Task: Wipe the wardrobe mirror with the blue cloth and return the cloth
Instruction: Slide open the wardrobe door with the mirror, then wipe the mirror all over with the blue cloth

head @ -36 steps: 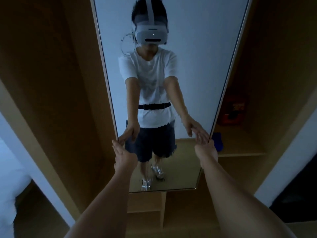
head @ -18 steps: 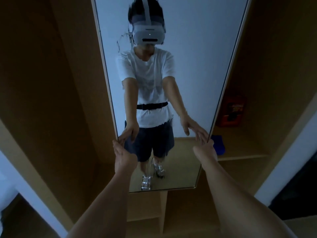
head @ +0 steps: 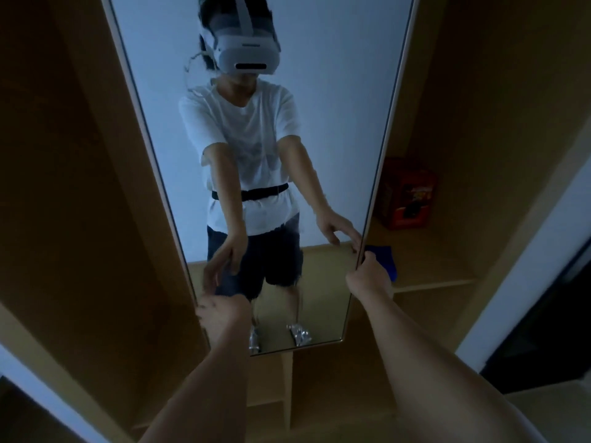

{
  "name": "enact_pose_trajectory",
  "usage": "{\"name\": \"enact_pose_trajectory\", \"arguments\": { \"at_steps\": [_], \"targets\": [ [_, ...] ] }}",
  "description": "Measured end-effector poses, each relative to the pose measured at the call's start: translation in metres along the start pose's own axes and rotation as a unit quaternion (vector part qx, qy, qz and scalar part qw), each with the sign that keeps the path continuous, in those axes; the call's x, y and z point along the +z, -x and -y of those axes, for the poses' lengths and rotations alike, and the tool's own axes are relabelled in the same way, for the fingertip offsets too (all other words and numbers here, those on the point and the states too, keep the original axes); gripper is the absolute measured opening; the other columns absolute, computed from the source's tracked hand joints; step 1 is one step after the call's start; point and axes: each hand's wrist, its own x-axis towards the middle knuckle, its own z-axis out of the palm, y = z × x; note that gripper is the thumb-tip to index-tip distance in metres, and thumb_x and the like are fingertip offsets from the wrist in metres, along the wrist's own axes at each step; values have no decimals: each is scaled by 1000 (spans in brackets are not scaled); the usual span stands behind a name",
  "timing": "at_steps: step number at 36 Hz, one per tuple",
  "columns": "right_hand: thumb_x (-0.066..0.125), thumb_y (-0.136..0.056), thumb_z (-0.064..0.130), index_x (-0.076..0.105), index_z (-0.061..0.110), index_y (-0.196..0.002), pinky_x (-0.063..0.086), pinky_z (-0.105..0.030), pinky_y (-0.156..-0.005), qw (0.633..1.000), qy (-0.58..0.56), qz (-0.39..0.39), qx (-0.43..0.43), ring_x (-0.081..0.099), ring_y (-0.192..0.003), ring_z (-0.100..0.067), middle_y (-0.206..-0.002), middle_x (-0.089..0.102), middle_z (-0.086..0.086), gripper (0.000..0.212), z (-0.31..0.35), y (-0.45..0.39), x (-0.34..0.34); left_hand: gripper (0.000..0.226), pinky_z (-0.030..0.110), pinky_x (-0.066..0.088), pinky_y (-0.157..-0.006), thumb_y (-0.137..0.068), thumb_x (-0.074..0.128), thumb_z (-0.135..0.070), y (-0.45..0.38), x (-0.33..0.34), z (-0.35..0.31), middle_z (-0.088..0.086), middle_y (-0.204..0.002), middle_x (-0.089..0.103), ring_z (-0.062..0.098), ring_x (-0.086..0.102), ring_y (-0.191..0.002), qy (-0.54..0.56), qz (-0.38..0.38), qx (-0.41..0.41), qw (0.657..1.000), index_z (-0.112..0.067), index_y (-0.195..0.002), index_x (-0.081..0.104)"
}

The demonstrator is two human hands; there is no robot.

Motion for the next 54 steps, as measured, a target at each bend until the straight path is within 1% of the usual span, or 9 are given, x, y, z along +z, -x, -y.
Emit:
{"name": "enact_pose_trajectory", "arguments": {
  "at_steps": [6,11,18,27,40,45,48,50,54],
  "targets": [
    [54,-91,18,28,23,-145,50,-40,-88,992,118,30,-29,45,-122,-29,-138,45,-5,59,-37,-30,-17,24,33,46,-69,-89,42,-9,65,60,-9,6,-110,57,18,54,-87,-172,144,230,947,-15,-111,50],
    [51,-93,13,31,27,-144,44,-42,-97,968,234,59,-73,37,-128,-29,-141,40,-6,56,-71,-65,-30,34,34,52,-79,-88,44,-6,115,127,-39,-1,-115,57,17,58,-97,-242,234,363,869,-23,-116,52],
    [47,-94,13,17,31,-149,37,-41,-103,940,289,113,-142,24,-137,-33,-157,12,-1,65,-100,-119,-29,63,37,43,-90,-86,43,-2,145,210,-56,1,-144,29,25,43,-124,-293,331,357,823,-26,-142,27],
    [51,-95,19,7,28,-151,31,-42,-110,952,163,185,-184,17,-141,-29,-159,-8,1,72,-113,-156,-1,88,34,41,-98,-91,53,-26,127,258,-63,7,-156,-8,24,29,-137,-285,289,326,854,-25,-148,-13],
    [38,-98,19,37,18,-137,46,-33,-78,942,239,74,-224,43,-122,-27,-137,40,-7,39,-98,-170,4,62,31,41,-70,-91,50,-25,124,268,-69,9,-151,12,28,55,-110,-271,206,317,885,-20,-143,17],
    [47,-91,32,57,25,-107,35,-31,-76,935,276,52,-216,57,-88,-17,-95,60,4,20,-98,-159,-9,42,32,43,-63,-89,47,-22,126,267,-62,12,-119,55,27,60,-93,-194,201,218,935,-10,-127,36],
    [47,-85,47,56,29,-83,37,-29,-69,943,264,91,-181,52,-69,-15,-70,54,7,20,-97,-153,-21,35,33,48,-65,-93,44,-22,138,269,-58,16,-110,62,26,59,-83,46,224,4,973,-6,-124,41],
    [49,-82,51,57,27,-92,42,-29,-67,940,259,135,-178,55,-72,-15,-80,58,4,28,-98,-149,-29,48,37,51,-80,-94,45,-39,143,268,-62,18,-120,58,30,60,-97,192,234,-138,943,-10,-131,37],
    [54,-85,30,60,16,-92,44,-27,-59,931,164,291,-147,58,-72,-18,-86,61,-5,17,-105,-135,-45,65,45,50,-89,-85,64,-36,146,264,-67,17,-130,52,35,55,-113,305,259,-196,895,-12,-138,35]
  ]
}}
